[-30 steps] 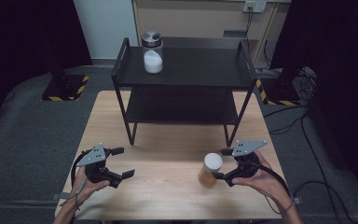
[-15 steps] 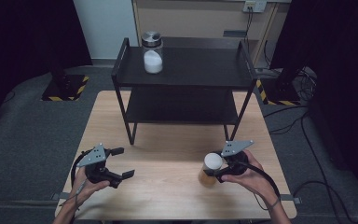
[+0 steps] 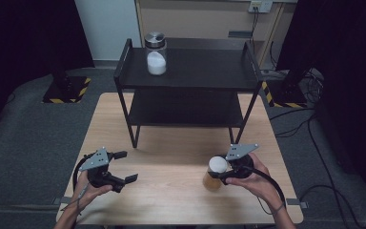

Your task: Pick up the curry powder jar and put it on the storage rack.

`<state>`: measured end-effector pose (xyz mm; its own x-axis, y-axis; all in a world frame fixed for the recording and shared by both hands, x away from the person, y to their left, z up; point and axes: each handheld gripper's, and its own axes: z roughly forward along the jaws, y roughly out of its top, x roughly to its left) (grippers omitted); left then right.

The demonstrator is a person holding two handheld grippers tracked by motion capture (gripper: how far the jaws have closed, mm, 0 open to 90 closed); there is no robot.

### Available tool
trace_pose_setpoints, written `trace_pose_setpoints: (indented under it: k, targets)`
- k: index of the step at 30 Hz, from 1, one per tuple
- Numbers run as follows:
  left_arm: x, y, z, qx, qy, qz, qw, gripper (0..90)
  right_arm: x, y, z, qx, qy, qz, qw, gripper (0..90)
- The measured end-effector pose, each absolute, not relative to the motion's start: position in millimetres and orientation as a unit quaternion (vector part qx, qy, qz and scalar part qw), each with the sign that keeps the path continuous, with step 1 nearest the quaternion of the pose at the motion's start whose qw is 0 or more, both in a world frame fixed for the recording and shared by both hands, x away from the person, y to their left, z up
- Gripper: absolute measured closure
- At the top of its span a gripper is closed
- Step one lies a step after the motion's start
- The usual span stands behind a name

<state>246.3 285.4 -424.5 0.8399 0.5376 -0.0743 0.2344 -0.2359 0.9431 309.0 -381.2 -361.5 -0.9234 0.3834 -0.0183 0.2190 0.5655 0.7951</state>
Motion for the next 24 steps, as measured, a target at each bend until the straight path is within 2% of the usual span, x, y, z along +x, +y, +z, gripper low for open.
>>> trace_pose_setpoints:
  k: [10,24]
  targets:
    - [245,288,-425,0.769,0.255,0.136,0.570,0.7,313,-385,-352,0.165,0.882,0.432,0.086,33.9]
    - [246,287,-426,0.773,0.257,0.134,0.565,0.7,322,-398,-299,0.146,0.883,0.439,0.072,33.9]
